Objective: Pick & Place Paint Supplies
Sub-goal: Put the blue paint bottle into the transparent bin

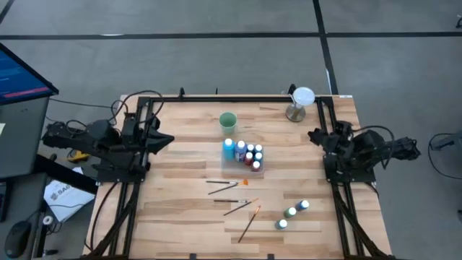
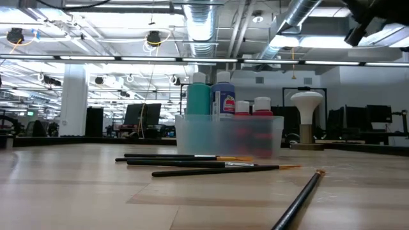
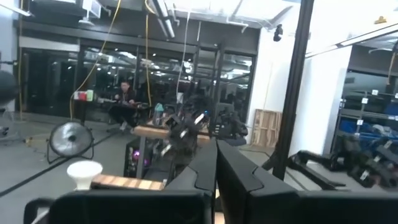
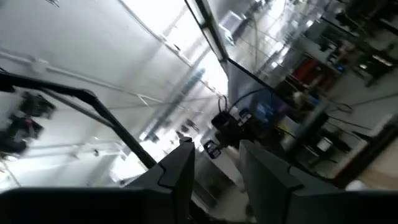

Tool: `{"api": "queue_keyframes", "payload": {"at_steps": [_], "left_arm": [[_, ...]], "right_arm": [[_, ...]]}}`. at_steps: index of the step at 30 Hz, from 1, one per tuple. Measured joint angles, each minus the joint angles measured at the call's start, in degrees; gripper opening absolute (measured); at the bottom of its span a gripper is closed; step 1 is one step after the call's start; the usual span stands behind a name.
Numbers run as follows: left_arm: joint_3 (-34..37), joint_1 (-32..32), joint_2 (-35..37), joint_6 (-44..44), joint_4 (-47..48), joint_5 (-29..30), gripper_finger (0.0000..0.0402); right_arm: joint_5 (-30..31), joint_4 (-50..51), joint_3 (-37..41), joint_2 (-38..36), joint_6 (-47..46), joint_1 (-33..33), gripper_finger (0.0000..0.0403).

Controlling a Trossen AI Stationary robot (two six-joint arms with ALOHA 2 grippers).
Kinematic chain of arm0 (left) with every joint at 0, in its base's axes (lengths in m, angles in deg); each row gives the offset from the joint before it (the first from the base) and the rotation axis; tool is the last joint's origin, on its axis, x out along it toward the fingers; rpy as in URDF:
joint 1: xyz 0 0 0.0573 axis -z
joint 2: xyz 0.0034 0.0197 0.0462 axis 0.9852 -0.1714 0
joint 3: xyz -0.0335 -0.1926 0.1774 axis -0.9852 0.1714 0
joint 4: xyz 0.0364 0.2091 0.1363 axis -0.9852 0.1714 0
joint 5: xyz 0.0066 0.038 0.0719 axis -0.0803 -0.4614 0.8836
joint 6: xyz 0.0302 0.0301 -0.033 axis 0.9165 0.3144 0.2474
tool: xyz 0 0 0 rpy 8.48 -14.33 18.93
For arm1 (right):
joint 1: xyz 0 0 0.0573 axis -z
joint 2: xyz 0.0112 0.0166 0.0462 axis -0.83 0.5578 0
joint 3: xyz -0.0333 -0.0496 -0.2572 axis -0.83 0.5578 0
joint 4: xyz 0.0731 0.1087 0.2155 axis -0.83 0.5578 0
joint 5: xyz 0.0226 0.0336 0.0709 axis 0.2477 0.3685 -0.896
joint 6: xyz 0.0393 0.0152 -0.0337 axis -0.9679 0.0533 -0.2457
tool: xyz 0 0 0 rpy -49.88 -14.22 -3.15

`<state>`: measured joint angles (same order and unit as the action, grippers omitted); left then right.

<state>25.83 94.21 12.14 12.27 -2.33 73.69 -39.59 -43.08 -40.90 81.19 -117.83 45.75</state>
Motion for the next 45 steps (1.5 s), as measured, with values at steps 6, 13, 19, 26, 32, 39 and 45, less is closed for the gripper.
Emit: {"api": "queue_keyframes", "payload": {"at_steps": [6, 13, 19, 26, 32, 39, 45], "left_arm": [[7.5, 1.5, 3.8, -1.5, -4.9, 2.5, 0.0001], [15.4, 3.1, 9.0, -1.8, -10.3, 2.5, 0.0001], [17.9, 4.0, 17.2, -2.9, -9.7, 2.5, 0.0001], [17.9, 4.0, 26.3, -7.3, 4.5, 2.6, 0.0001], [17.9, 4.0, 27.5, -8.9, 13.0, 3.5, 0.0001], [18.2, 4.0, 27.4, -8.9, 17.3, 3.5, 0.0001], [22.8, 4.0, 27.4, -9.3, 16.9, 3.5, 0.0001]], "right_arm": [[-1.8, 22.3, -14.2, 11.7, 0.5, -1.3, 0.0122], [-7.2, 45.3, -32.5, 29.7, 1.0, -2.4, 0.0122], [-14.1, 70.1, -47.8, 43.2, 1.7, -2.4, 0.0122], [-21.9, 91.3, -58.0, 56.1, 2.6, -4.2, 0.0122], [-24.5, 99.6, -59.2, 63.4, -0.8, -11.2, 0.0122], [-24.4, 100.5, -59.2, 68.0, -7.8, -21.3, 0.0149], [-24.3, 97.6, -59.2, 71.2, -10.5, -27.4, 0.0229]]}}
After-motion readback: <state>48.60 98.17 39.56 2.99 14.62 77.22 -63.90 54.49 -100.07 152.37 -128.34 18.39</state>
